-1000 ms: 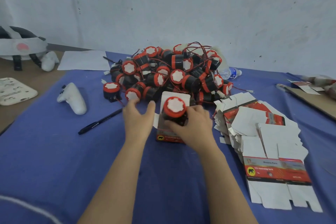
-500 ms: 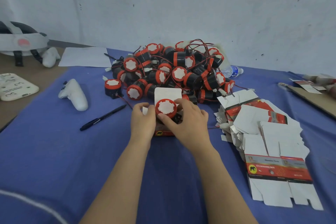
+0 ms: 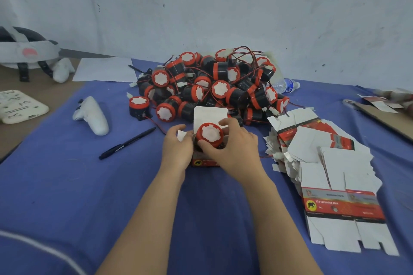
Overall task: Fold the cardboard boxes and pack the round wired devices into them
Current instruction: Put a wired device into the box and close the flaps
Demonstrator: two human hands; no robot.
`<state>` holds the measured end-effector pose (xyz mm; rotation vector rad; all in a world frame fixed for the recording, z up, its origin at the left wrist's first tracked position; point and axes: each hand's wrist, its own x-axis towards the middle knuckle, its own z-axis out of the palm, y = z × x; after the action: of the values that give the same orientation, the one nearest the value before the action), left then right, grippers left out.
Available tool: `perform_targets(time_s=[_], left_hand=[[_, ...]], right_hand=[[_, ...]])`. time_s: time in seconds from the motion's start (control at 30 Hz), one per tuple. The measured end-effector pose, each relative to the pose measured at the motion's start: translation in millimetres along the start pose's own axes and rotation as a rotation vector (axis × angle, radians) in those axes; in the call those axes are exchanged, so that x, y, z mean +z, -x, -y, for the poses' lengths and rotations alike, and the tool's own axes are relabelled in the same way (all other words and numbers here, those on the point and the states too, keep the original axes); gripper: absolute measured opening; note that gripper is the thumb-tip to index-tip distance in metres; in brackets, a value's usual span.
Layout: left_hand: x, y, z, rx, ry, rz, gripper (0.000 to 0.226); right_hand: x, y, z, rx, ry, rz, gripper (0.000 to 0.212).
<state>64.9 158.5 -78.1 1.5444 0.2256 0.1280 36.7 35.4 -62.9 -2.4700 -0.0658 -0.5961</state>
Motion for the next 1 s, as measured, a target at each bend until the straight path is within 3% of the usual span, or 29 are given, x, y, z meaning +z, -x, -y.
perform_targets(time_s=[0.17,0.3,0.47,0.63,0.8,0.9,1.0], left_hand=[[0.2,-1.1,0.8,-0.008,0.002,0.002,0.035],[0.2,-2.0,2.1,-0.004,0.007,0.002,0.037],[1.6,1.8,2.1,0.030,-0.085,0.062,0.054],[-2.9,5.3,-1.5,0.084,-0.271,0.118,0.076],[-5.3,7.3,-3.8,0.127,-0.413,0.116,0.089],[-5.5,8.3,-4.6,0.154,-0.449,0.115,0.093],[-5.6,8.8,-4.7,0.158,-0.444,0.121,0.094]], right_hand=[[0.4,1.1,1.4,-0.011,0.032,0.110,0.046],[-1.8,-1.4,2.7,-0.009,0.164,0.192,0.048],[-11.1,1.0,7.8,-0.024,0.265,0.287,0.028],[-16.0,-0.7,12.4,-0.029,0.340,0.369,0.031],[-48.1,0.2,3.9,0.146,0.146,0.167,0.028],[-74.9,3.1,0.0,0.275,0.162,0.346,0.020],[-80.7,9.8,4.9,0.229,0.181,0.522,0.009]])
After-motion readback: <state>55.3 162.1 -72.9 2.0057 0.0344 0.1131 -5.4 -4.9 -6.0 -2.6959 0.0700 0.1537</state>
